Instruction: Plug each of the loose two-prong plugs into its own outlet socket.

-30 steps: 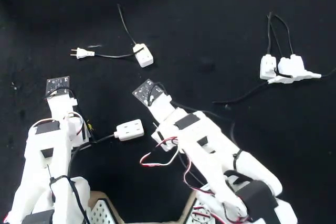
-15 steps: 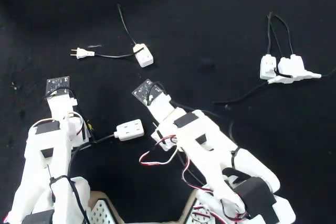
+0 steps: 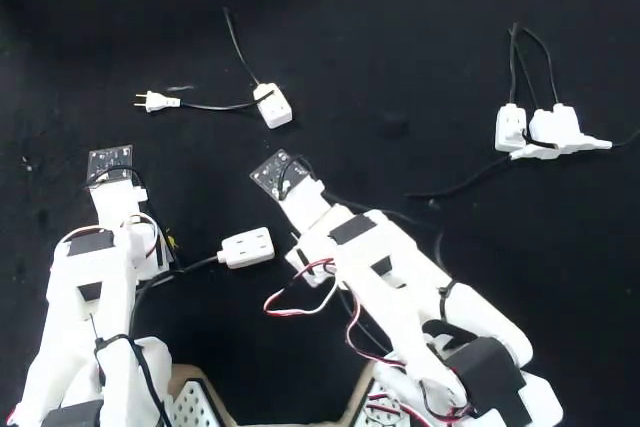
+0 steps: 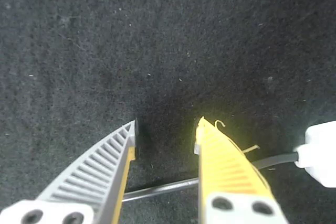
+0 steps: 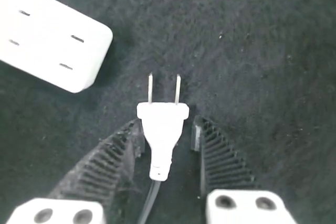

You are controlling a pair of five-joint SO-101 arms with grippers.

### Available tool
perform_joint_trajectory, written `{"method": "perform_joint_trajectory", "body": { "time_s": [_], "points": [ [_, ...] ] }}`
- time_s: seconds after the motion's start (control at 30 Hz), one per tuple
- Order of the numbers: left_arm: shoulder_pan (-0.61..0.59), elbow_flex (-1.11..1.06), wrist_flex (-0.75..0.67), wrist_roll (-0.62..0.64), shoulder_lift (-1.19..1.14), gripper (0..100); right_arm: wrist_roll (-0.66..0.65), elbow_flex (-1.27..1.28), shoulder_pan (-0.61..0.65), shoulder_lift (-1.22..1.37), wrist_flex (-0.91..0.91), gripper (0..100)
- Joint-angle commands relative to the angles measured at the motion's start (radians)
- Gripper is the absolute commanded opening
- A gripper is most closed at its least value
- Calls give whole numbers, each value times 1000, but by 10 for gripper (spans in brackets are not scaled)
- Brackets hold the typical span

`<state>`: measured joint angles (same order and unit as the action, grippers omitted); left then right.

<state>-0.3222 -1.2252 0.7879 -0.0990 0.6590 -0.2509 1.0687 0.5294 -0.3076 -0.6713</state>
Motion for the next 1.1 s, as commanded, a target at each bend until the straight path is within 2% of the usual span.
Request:
{"method": "perform_joint_trajectory", "body": {
  "time_s": [0.0, 0.33, 0.5, 0.8, 1.07],
  "points": [
    [-7, 8, -18, 0, 26, 191, 8, -51, 9, -4, 26, 158],
    [-7, 8, -18, 0, 26, 191, 34, -51, 8, -4, 26, 158],
    [-7, 7, -18, 0, 26, 191, 35, -59, 8, -2, 8, 105],
    [-8, 7, -18, 0, 26, 191, 35, -232, -15, 194, -117, 124],
    [-8, 7, -18, 0, 26, 191, 29, -240, -14, 200, -153, 131]
  ]
}}
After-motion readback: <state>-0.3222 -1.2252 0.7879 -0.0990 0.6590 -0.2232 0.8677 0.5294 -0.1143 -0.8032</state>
